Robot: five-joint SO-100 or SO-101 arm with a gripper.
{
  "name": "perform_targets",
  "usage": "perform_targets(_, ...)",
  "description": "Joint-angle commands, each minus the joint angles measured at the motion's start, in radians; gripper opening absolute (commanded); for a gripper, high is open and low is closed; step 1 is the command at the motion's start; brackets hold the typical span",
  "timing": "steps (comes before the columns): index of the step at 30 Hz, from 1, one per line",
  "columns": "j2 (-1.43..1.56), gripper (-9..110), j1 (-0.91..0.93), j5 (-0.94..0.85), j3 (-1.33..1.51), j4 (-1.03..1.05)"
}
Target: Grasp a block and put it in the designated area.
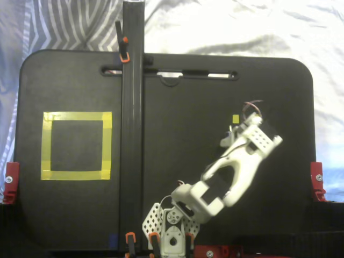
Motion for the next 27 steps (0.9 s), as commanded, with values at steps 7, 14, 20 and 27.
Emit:
perform_targets(7, 0.178, 20, -0.078, 0.106, -0.009, 0.080)
perform_targets(14, 0.239, 20, -0.153, 0.199, -0.029, 0.143)
perform_targets(20, 0.247, 20, -0.227, 0.291, -0.107, 0.232)
perform_targets(27, 0.250, 20, -0.351, 0.434, -0.124, 0.235)
